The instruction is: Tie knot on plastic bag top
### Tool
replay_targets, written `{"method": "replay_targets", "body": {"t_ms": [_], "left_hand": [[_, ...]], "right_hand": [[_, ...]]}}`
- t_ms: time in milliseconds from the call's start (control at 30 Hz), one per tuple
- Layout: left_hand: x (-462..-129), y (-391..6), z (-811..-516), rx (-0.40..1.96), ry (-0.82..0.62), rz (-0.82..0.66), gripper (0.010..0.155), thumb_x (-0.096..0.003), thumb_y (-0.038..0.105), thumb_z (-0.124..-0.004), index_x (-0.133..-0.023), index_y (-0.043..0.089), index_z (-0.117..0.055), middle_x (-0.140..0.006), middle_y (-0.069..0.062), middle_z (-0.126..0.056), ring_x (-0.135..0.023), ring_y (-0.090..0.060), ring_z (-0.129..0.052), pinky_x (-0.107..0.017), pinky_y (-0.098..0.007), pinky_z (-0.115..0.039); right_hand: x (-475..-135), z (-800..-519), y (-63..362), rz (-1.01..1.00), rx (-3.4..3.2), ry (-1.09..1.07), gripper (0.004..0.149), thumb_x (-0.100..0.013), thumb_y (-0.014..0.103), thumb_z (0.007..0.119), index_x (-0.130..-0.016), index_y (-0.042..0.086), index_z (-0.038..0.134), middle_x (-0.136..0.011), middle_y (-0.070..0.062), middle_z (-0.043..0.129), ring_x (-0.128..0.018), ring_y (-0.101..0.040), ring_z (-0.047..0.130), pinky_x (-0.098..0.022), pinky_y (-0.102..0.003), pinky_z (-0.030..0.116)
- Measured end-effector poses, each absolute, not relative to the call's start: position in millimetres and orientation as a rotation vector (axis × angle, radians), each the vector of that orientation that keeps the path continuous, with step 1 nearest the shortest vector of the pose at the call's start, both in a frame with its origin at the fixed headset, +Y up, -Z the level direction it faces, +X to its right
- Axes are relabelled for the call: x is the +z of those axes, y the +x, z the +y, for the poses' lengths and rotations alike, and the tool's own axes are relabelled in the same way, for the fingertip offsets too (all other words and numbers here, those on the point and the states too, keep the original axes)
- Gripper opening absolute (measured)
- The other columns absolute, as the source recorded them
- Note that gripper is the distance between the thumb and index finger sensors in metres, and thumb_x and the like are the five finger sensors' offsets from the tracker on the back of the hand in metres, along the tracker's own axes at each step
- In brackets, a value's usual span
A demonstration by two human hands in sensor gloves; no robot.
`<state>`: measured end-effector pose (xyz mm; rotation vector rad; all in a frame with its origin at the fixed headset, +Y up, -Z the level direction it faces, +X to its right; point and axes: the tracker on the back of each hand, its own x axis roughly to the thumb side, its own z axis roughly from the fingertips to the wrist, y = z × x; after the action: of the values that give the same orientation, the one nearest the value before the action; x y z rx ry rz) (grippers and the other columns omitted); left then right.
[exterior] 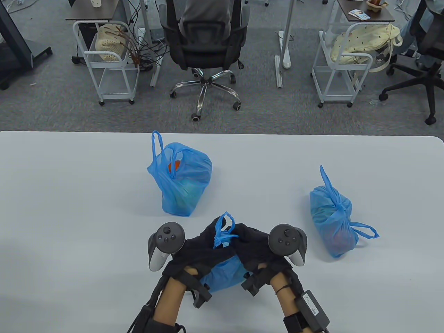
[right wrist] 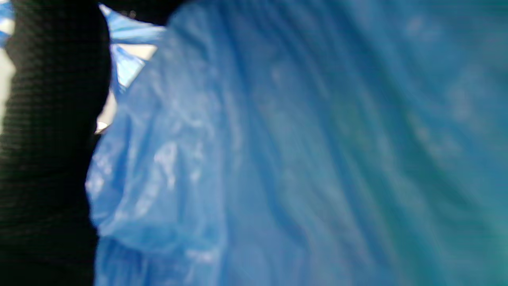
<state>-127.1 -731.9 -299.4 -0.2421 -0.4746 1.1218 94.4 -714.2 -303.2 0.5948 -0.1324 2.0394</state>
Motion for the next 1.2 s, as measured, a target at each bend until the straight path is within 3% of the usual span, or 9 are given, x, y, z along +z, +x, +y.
{"method": "replay_targets", "body": {"t_ms": [200,333,433,567,700,800,933,1100,1200], "left_hand": [[-296,-121,-731,1.061,-0.199,-0.462,0.095,-0.0457,0.08,-0.07,-0.112,0.016,-0.048,-0.053,0.017,-0.091,-0.048,-0.013,-0.103,-0.063,-0.058,-0.075],[-294,-122,-732,1.1,-0.098,-0.388,0.069,-0.0544,0.064,-0.054,-0.106,0.019,-0.062,-0.04,0.019,-0.094,-0.037,-0.012,-0.106,-0.058,-0.054,-0.079],[-296,-124,-738,1.194,-0.158,-0.408,0.064,-0.0554,0.057,-0.047,-0.107,0.021,-0.061,-0.04,0.017,-0.094,-0.039,-0.015,-0.105,-0.061,-0.056,-0.076],[-296,-125,-734,1.208,-0.152,-0.442,0.063,-0.0553,0.056,-0.045,-0.107,0.023,-0.06,-0.039,0.016,-0.094,-0.039,-0.016,-0.105,-0.062,-0.057,-0.075],[-293,-119,-727,1.151,-0.126,-0.485,0.063,-0.0551,0.056,-0.046,-0.106,0.023,-0.062,-0.038,0.015,-0.095,-0.041,-0.017,-0.105,-0.065,-0.06,-0.071],[-289,-109,-721,1.037,-0.119,-0.533,0.063,-0.0551,0.056,-0.047,-0.106,0.023,-0.064,-0.038,0.015,-0.095,-0.042,-0.018,-0.105,-0.066,-0.061,-0.07],[-284,-100,-718,0.961,-0.119,-0.566,0.062,-0.0549,0.056,-0.048,-0.105,0.024,-0.065,-0.038,0.015,-0.096,-0.043,-0.018,-0.106,-0.066,-0.061,-0.069],[-283,-100,-719,0.972,-0.142,-0.574,0.062,-0.0549,0.057,-0.05,-0.104,0.023,-0.067,-0.038,0.014,-0.098,-0.046,-0.019,-0.107,-0.067,-0.063,-0.067],[-286,-103,-724,1.109,-0.196,-0.568,0.062,-0.0554,0.059,-0.05,-0.105,0.025,-0.066,-0.045,0.016,-0.101,-0.056,-0.02,-0.106,-0.069,-0.065,-0.064]], "right_hand": [[-294,-707,82,-0.325,2.332,0.703,0.035,-0.049,0.028,0.073,-0.08,0.017,0.083,-0.049,-0.004,0.097,-0.039,-0.028,0.099,-0.044,-0.063,0.075],[-292,-706,79,-0.33,2.341,0.698,0.035,-0.049,0.028,0.073,-0.08,0.016,0.083,-0.049,-0.004,0.097,-0.04,-0.028,0.099,-0.045,-0.063,0.075],[-295,-706,84,-0.293,2.317,0.708,0.035,-0.048,0.03,0.077,-0.081,0.018,0.084,-0.054,-0.005,0.098,-0.047,-0.031,0.1,-0.047,-0.064,0.075],[-302,-709,102,-0.119,2.154,0.647,0.046,-0.05,0.047,0.078,-0.086,0.019,0.084,-0.079,-0.015,0.091,-0.073,-0.043,0.091,-0.054,-0.069,0.066],[-301,-695,122,-0.262,1.941,0.543,0.064,-0.05,0.056,0.076,-0.098,0.013,0.071,-0.09,-0.019,0.08,-0.082,-0.05,0.08,-0.056,-0.074,0.058],[-292,-677,126,-0.367,1.858,0.557,0.073,-0.049,0.058,0.079,-0.105,0.016,0.061,-0.088,-0.017,0.079,-0.081,-0.048,0.079,-0.057,-0.074,0.056],[-283,-661,120,-0.443,1.945,0.612,0.068,-0.047,0.055,0.084,-0.103,0.022,0.066,-0.075,-0.01,0.088,-0.071,-0.041,0.088,-0.056,-0.073,0.059],[-280,-659,120,-0.499,1.893,0.574,0.036,-0.047,0.036,0.089,-0.079,0.02,0.091,-0.055,-0.004,0.098,-0.054,-0.034,0.099,-0.051,-0.069,0.068],[-282,-660,127,-0.492,1.853,0.528,0.036,-0.047,0.033,0.088,-0.078,0.016,0.089,-0.055,-0.005,0.098,-0.055,-0.033,0.099,-0.051,-0.068,0.069]]}}
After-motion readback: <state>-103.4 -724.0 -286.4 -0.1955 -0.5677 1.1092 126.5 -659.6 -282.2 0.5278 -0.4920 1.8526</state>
